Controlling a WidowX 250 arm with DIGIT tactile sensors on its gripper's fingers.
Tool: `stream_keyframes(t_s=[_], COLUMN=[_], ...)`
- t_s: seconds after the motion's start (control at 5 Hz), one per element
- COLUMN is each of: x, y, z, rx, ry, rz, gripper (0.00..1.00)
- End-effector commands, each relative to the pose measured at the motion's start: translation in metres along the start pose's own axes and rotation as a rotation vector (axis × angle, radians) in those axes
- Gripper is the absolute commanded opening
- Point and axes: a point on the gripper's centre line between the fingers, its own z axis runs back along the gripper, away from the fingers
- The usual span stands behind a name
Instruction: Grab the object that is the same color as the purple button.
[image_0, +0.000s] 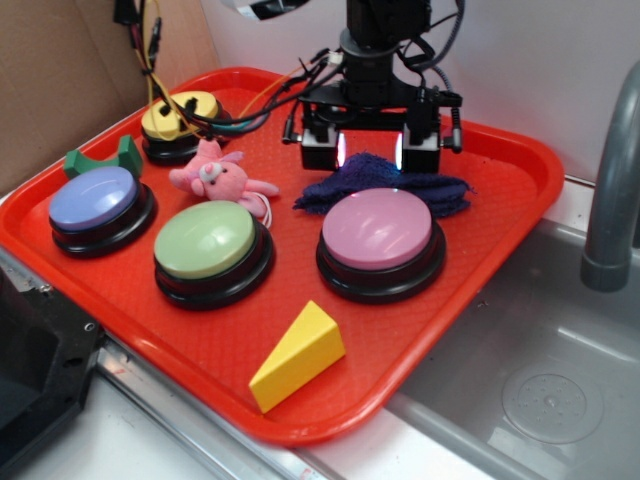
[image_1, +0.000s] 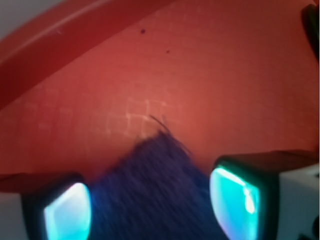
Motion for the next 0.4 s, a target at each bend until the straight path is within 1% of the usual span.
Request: stream_keyframes(t_s=[0.0,0.2], x=[0.0096,0.0054], y=[0.0109,0.0167], z=[-0.0083,-0.0067], rx=[0.002,-0.021], ry=[0.017,0.038], rz=[0.023,0.034], gripper=[1.0,0.0])
